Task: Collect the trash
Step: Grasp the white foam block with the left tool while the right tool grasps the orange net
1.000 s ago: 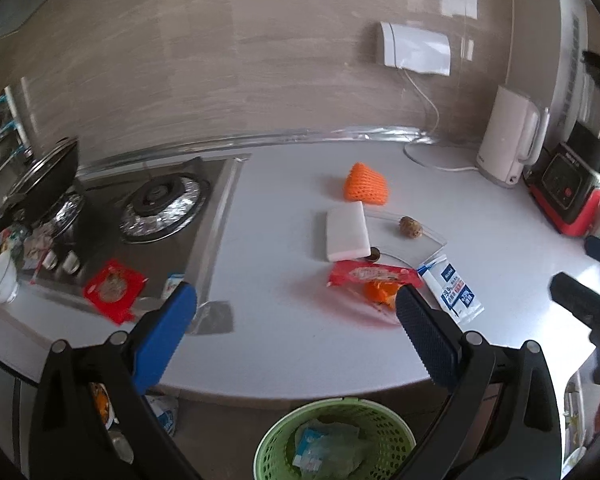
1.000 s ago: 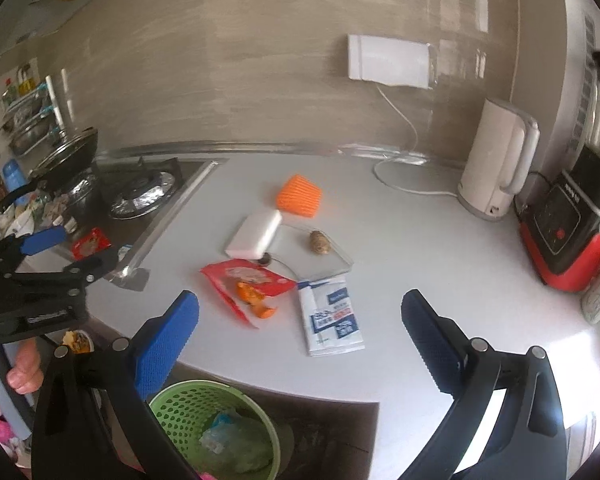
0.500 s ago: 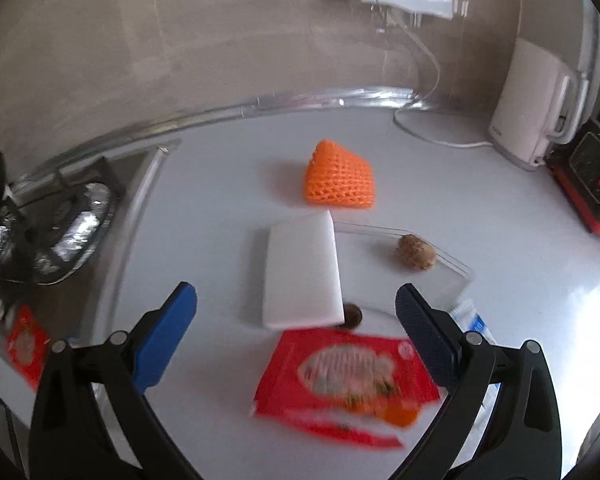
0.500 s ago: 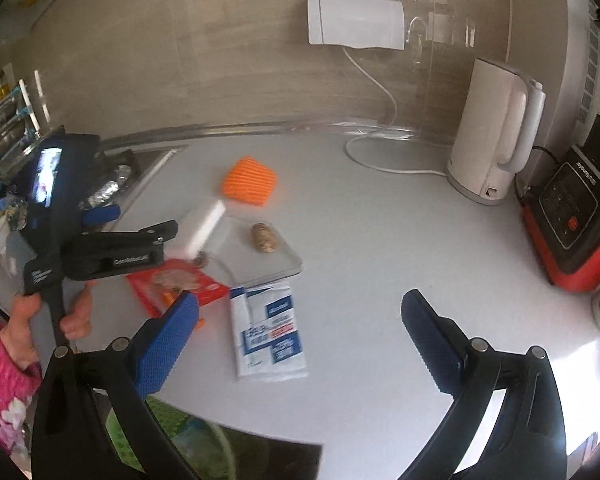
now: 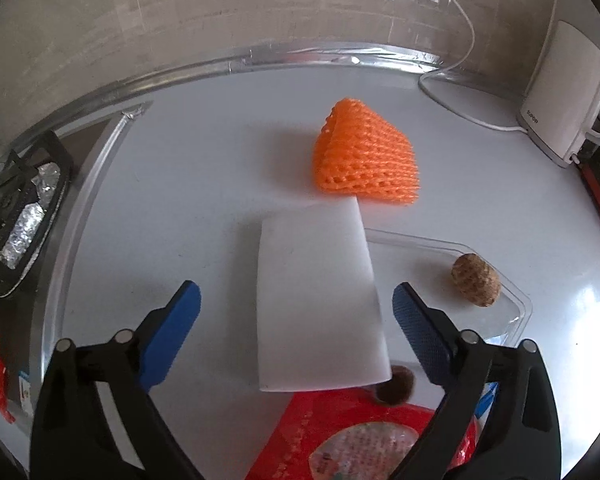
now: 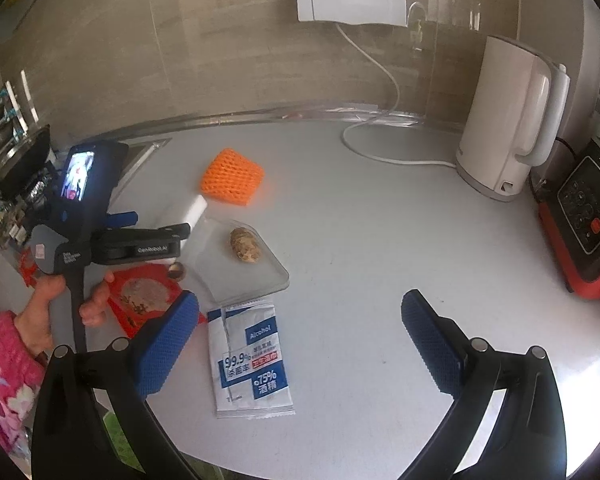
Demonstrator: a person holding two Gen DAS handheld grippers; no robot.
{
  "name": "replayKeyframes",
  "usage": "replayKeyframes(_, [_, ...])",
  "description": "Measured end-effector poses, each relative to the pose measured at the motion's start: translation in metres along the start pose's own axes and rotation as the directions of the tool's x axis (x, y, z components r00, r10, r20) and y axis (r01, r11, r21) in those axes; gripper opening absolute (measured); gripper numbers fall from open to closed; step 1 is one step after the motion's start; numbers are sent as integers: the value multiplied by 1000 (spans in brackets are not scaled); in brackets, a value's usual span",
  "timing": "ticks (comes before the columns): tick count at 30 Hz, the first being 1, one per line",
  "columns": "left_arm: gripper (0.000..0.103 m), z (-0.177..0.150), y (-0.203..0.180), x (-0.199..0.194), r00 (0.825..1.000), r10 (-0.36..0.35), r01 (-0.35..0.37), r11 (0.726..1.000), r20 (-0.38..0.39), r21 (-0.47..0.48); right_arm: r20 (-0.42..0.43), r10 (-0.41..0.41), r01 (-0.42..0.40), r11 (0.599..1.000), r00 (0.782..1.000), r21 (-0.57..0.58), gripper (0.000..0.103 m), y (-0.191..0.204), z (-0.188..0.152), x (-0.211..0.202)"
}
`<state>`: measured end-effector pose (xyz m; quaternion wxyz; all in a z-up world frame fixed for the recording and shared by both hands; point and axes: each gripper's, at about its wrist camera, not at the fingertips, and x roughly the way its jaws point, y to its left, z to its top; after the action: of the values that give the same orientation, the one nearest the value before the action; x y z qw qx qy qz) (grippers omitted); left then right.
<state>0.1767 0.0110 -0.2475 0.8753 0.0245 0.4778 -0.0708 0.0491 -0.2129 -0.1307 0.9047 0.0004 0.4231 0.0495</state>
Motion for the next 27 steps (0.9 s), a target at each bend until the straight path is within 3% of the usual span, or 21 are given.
replayKeyframes(6, [75,-1,1,7,999,-26,26,1000,-26,-10,-8,-4,4,1000,1000,-3,101,0,3,8])
replayKeyframes(9, [62,-1,2,8,997,-73,72,997,-35,-23,-11,-1,1,1000,1000,-11,101,2,5,11])
replayKeyframes(13, [61,-1,-3,2,999,-34,35,999,-11,18,-2,15,-15,999,1000,-39,101,5,14,21])
replayKeyframes(17, [61,1,1,-13,999,-47,47,999,19,17,11,40,-39,996,999,-75,101,11,36,40])
replayKeyframes(27, [61,-1,22,-57,997,-11,13,999,75,-29,-26,115,-117,988,993,-104,100,53,101,130])
